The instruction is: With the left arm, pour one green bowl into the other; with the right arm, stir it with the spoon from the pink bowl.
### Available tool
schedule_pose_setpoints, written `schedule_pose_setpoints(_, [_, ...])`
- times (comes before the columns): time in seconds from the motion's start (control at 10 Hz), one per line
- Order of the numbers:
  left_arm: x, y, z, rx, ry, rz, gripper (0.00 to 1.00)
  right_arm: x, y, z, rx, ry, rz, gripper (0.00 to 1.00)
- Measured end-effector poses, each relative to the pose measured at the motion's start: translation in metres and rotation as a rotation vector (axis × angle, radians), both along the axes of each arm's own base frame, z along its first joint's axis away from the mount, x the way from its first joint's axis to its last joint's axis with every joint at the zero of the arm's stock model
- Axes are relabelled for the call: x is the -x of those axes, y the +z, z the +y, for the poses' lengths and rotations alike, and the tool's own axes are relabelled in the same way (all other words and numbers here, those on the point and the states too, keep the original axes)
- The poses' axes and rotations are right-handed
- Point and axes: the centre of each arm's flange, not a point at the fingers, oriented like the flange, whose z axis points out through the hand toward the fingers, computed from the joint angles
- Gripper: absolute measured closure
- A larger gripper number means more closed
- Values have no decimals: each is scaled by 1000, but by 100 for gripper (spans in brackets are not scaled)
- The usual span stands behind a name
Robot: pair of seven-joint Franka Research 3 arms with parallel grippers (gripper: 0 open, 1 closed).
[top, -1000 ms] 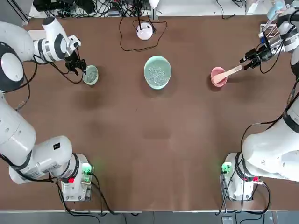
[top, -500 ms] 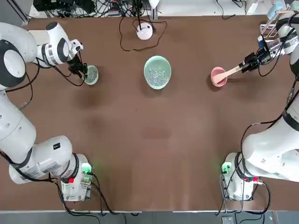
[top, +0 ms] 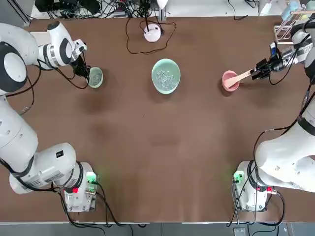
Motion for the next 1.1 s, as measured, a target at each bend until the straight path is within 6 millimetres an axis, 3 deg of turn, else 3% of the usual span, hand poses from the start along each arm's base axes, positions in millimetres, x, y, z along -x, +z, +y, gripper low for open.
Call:
schedule_pose_setpoints(0.2, [-17, 39, -4, -14, 62, -10, 96, 0, -1, 4, -39, -14, 2, 39])
schedule_pose_setpoints(0.5, [-52, 142, -43, -22, 129, 53, 96, 3, -1, 2, -61, -17, 9, 44])
schedule_pose_setpoints(0.7, [-67, 201, -66, -24, 179, 71, 96, 3, -1, 2, -68, -15, 8, 55])
schedule_pose_setpoints(0.9, [-68, 229, -106, -32, 235, 82, 96, 3, -1, 3, -72, -11, 3, 60])
schedule_pose_setpoints(1.1, [-59, 235, -162, -102, 288, 85, 96, 2, -1, 4, -77, -8, 1, 62])
